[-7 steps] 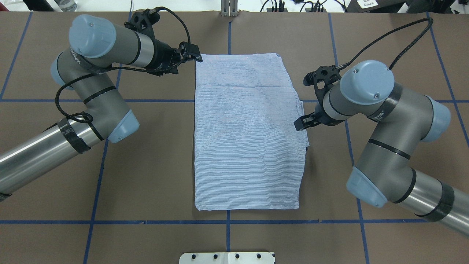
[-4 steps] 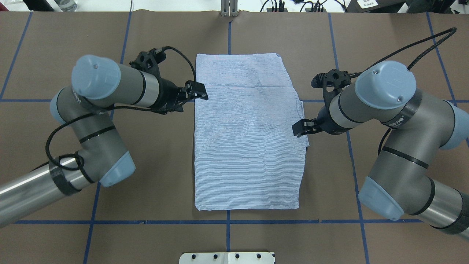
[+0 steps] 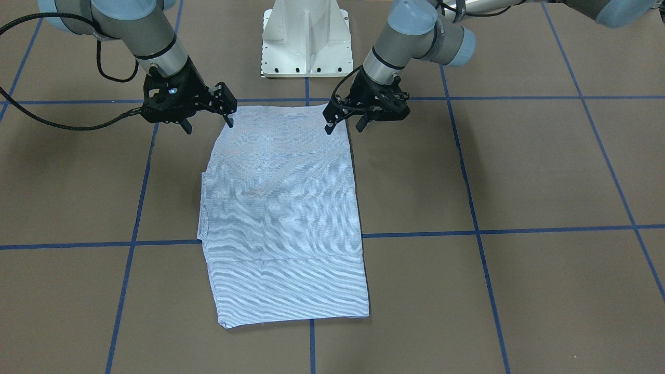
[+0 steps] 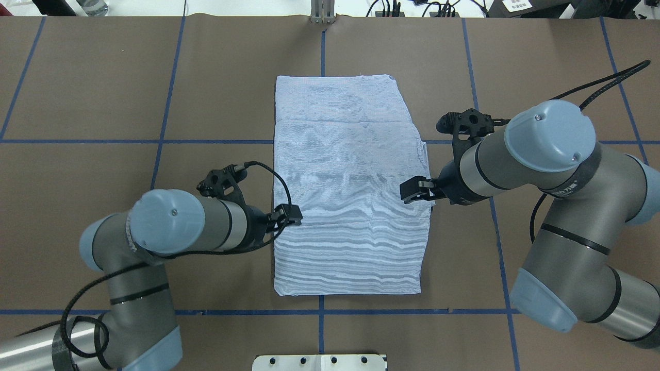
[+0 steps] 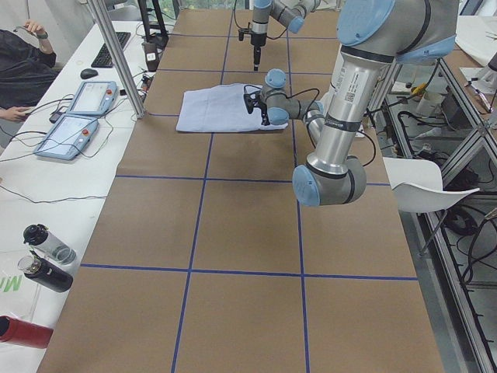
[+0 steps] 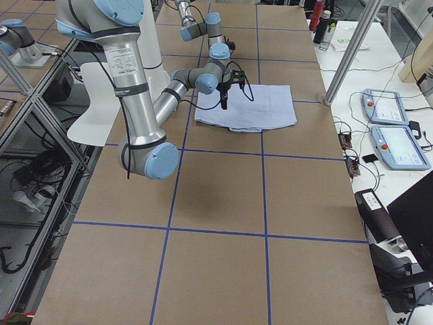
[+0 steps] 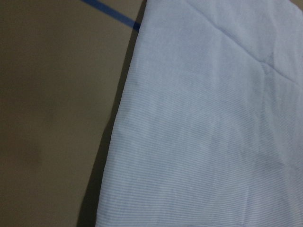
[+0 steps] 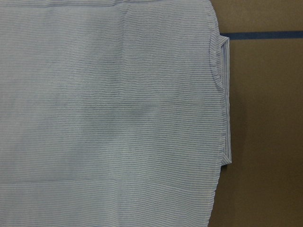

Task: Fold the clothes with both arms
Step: 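Move the left gripper down to the shirt corner nearest the robot, then move the right gripper down to the other near corner of the shirt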

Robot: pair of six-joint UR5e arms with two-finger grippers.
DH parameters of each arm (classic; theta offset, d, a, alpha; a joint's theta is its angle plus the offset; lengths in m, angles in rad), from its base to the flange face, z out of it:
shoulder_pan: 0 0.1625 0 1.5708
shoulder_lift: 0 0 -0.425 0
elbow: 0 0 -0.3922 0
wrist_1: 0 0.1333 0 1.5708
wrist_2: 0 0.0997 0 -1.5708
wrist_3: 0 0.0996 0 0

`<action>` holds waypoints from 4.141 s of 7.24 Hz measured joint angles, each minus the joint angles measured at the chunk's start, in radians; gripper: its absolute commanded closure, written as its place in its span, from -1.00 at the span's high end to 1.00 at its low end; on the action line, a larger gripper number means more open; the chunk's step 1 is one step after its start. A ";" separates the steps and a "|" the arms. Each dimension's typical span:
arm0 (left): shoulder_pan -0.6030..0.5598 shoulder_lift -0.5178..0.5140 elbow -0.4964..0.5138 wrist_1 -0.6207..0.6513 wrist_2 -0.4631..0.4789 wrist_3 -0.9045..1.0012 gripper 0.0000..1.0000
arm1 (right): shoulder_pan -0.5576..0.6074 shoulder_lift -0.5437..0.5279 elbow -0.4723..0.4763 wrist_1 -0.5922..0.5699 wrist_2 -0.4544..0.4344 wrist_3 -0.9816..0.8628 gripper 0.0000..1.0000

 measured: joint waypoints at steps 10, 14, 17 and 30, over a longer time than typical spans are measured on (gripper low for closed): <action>0.148 -0.009 -0.007 0.136 0.065 -0.024 0.11 | -0.007 -0.005 0.019 0.013 0.012 0.000 1.00; 0.149 -0.037 -0.016 0.186 0.063 -0.025 -1.00 | -0.008 -0.004 0.018 0.013 0.012 0.000 1.00; 0.144 -0.031 -0.028 0.190 0.063 -0.025 -1.00 | -0.010 -0.005 0.021 0.013 0.012 0.008 1.00; 0.147 -0.039 -0.037 0.190 0.060 -0.025 -1.00 | -0.378 0.027 -0.107 0.000 -0.312 0.875 1.00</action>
